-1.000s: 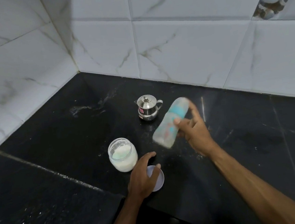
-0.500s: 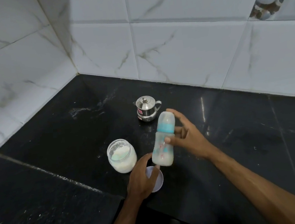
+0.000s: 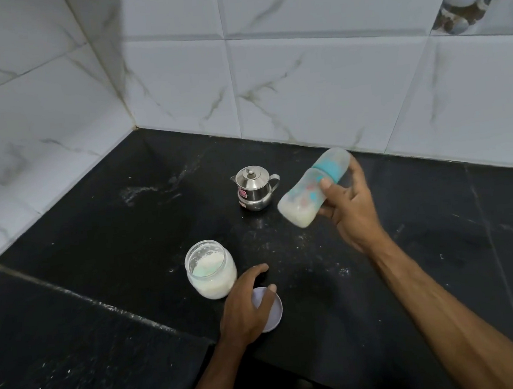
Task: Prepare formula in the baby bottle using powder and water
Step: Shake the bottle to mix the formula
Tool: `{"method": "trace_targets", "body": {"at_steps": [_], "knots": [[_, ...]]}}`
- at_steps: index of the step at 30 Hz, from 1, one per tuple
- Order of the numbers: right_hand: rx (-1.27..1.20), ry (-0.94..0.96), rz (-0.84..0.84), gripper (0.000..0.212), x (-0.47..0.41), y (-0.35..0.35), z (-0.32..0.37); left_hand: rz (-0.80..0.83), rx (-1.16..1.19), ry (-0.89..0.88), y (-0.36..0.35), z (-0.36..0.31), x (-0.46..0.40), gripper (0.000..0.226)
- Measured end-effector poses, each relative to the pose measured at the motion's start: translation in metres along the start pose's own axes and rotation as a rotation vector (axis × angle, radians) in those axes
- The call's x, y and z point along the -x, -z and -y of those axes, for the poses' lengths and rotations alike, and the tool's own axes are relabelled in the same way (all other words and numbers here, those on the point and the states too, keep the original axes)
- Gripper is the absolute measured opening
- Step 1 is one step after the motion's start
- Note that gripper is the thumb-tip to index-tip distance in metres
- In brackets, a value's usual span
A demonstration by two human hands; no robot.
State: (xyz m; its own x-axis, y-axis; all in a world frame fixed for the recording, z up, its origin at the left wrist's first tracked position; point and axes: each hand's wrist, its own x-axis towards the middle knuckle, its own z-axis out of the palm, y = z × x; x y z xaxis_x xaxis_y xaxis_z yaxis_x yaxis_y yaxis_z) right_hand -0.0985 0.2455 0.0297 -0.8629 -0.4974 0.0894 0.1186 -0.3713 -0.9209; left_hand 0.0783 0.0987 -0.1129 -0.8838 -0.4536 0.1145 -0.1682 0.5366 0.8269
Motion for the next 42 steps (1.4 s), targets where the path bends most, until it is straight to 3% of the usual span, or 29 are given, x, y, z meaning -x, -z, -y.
{"method": "trace_targets", "body": {"at_steps": [2, 5, 6, 11, 13, 16, 18, 20, 22, 26, 27, 31, 33, 36, 37, 42], "knots": [[0.064, -0.021, 0.051, 0.077, 0.003, 0.001, -0.004, -0.006, -0.01, 0.0, 0.0, 0.002, 0.0, 0.047], [0.298, -0.158, 0.378, 0.084, 0.021, -0.002, -0.014, -0.009, -0.034, -0.01, 0.0, 0.001, 0.0, 0.045], [0.316, -0.167, 0.409, 0.085, 0.022, -0.001, -0.015, -0.01, -0.033, -0.008, 0.0, 0.001, 0.0, 0.046], [0.037, -0.024, 0.006, 0.08, 0.008, 0.003, -0.005, -0.007, -0.012, -0.008, 0.0, 0.001, 0.0, 0.05], [0.122, -0.039, 0.092, 0.079, 0.013, 0.001, -0.009, -0.009, -0.015, -0.003, 0.0, 0.001, 0.0, 0.047], [0.304, -0.144, 0.372, 0.081, 0.025, 0.0, -0.015, -0.006, -0.036, -0.001, 0.001, 0.001, 0.0, 0.042], [0.259, -0.096, 0.291, 0.081, 0.021, 0.0, -0.01, -0.001, -0.024, -0.001, 0.0, 0.001, 0.0, 0.047], [0.125, -0.035, 0.073, 0.083, 0.011, 0.002, -0.002, 0.008, -0.013, 0.009, -0.001, 0.002, -0.001, 0.05], [0.057, -0.01, 0.009, 0.087, 0.008, 0.002, -0.001, 0.008, -0.011, 0.015, -0.001, 0.002, 0.0, 0.049], [0.308, -0.135, 0.361, 0.084, 0.024, -0.003, -0.009, 0.004, -0.04, 0.011, 0.0, 0.001, -0.001, 0.038], [0.316, -0.133, 0.376, 0.084, 0.024, -0.003, -0.009, 0.003, -0.04, 0.009, 0.0, 0.0, -0.001, 0.038], [0.088, -0.01, 0.029, 0.078, 0.008, 0.0, 0.0, 0.003, 0.002, 0.008, 0.0, 0.001, 0.0, 0.049], [0.087, -0.011, 0.038, 0.076, 0.01, -0.001, -0.003, 0.004, -0.007, 0.008, 0.0, 0.001, 0.0, 0.049], [0.279, -0.126, 0.334, 0.078, 0.026, -0.006, -0.012, 0.015, -0.032, 0.012, 0.001, 0.001, -0.001, 0.044], [0.299, -0.132, 0.364, 0.079, 0.027, -0.006, -0.013, 0.015, -0.032, 0.015, 0.001, 0.0, -0.001, 0.043], [0.032, -0.008, -0.008, 0.078, 0.01, -0.002, -0.003, 0.012, 0.007, 0.011, 0.001, 0.0, 0.0, 0.051]]}}
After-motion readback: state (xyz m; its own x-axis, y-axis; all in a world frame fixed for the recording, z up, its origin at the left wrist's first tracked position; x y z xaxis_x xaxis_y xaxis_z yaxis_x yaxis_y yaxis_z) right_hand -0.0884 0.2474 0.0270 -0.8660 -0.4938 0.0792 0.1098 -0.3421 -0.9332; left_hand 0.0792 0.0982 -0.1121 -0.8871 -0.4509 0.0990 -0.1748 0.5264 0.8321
